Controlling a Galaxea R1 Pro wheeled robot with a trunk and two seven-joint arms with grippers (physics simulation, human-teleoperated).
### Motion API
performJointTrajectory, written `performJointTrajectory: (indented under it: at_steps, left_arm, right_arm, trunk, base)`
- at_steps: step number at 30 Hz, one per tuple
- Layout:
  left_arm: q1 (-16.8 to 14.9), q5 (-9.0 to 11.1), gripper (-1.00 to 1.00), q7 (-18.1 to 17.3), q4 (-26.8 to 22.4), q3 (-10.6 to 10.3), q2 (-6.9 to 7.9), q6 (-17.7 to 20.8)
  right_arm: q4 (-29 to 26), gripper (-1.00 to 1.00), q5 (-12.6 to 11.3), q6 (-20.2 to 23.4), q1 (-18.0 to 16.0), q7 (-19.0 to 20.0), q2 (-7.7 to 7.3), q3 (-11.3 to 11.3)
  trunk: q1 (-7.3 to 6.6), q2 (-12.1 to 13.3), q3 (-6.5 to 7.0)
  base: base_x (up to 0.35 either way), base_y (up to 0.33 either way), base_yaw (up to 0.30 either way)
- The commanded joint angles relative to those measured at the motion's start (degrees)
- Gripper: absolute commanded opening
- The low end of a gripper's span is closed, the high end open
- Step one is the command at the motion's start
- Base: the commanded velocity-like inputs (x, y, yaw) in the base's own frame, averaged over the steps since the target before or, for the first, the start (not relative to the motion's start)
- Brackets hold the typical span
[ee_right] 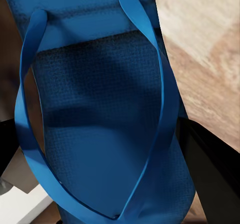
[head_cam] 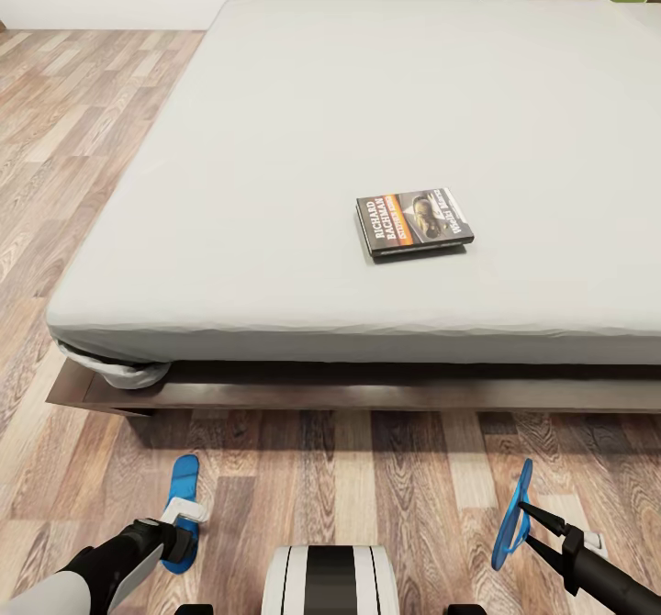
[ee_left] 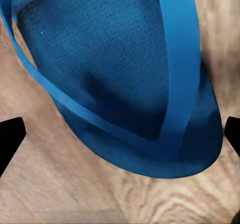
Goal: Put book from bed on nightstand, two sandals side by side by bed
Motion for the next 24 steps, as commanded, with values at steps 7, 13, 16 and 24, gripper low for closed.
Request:
performJointTrajectory:
  at_steps: [7, 13, 16, 24]
  left_arm:
    - [-0.02, 0.58, 1.0, 0.46, -0.17, -0.45, -0.02, 0.28]
    - [-0.02, 0.58, 1.0, 0.52, -0.17, -0.44, -0.17, 0.57]
    - [-0.02, 0.59, 1.0, 0.52, -0.17, -0.44, -0.19, 0.6]
    - [-0.02, 0.66, 1.0, 0.53, -0.17, -0.48, -0.08, 0.62]
  right_arm:
    - [0.0, -1.0, 0.15, 0.47, -0.02, 0.13, 0.03, -0.35]
    - [0.0, -1.0, 0.14, 0.47, -0.02, 0.14, 0.03, -0.34]
    - [0.0, -1.0, 0.16, 0.47, -0.02, 0.16, 0.02, -0.35]
    - [0.05, -1.0, 0.16, 0.47, -0.02, 0.09, 0.01, -0.28]
  trunk:
    - [-0.01, -0.01, -0.03]
    - [-0.09, 0.03, 0.63]
    - [-0.16, 0.07, 1.3]
    - [-0.37, 0.17, 3.07]
  base:
    - [0.0, 0.0, 0.0]
    - [0.0, 0.0, 0.0]
    - [0.0, 0.0, 0.0]
    - [0.0, 0.0, 0.0]
